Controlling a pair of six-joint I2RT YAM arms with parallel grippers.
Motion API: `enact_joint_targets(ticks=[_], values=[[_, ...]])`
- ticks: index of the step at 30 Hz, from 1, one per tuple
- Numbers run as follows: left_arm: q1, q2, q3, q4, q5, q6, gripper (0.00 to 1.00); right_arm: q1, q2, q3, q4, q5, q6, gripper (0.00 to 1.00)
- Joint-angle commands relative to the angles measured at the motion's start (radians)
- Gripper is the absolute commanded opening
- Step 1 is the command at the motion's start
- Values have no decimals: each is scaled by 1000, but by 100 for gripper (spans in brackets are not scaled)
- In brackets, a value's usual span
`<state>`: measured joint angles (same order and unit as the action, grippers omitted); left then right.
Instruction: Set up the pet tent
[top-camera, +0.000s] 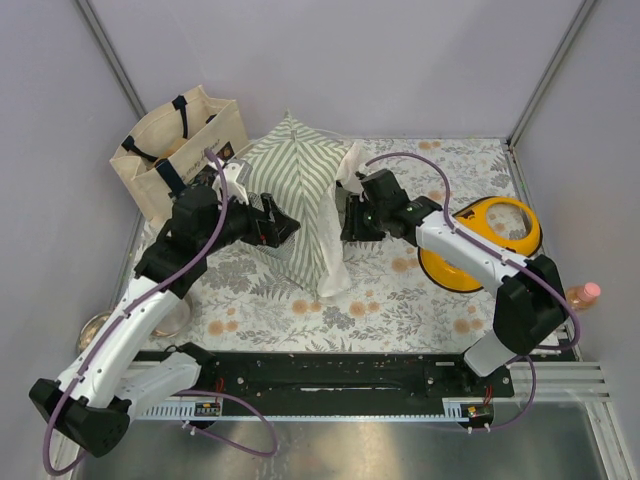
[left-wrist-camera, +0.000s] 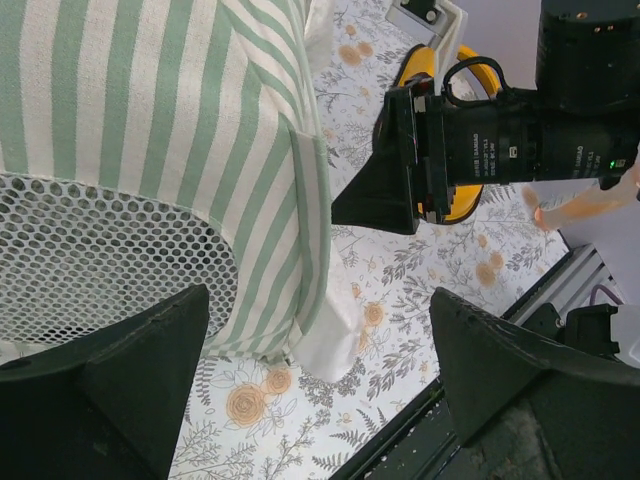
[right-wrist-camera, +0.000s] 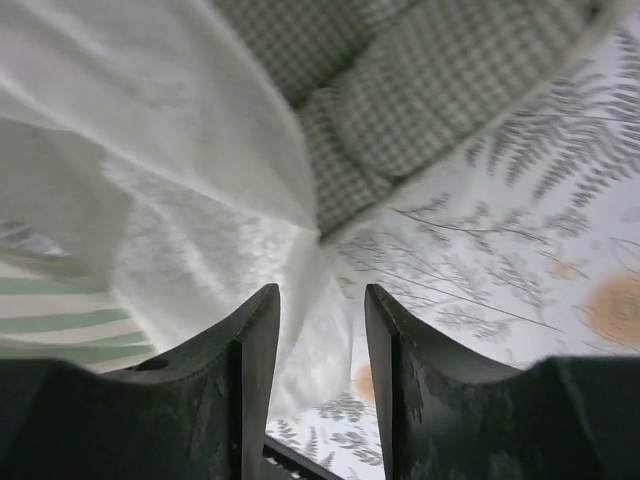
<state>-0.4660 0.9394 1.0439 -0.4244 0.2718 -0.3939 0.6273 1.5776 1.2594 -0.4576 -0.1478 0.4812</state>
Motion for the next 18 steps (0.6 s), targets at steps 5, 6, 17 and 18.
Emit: enact_joint_targets(ticks=[5,6,17,18], values=[[1,73,33,124,-10,-48,94,-1,-171,58,-96,390,-75,55],[0,85,31,139,-9,-51,94,-8,-186,75,-93,418,-76,60],[1,220,59,222,-69,-45,64,-64,-52,374,115,168,-116,33],[1,226,59,226,-74,-45,64,-64,-24,389,135,157,-107,33]])
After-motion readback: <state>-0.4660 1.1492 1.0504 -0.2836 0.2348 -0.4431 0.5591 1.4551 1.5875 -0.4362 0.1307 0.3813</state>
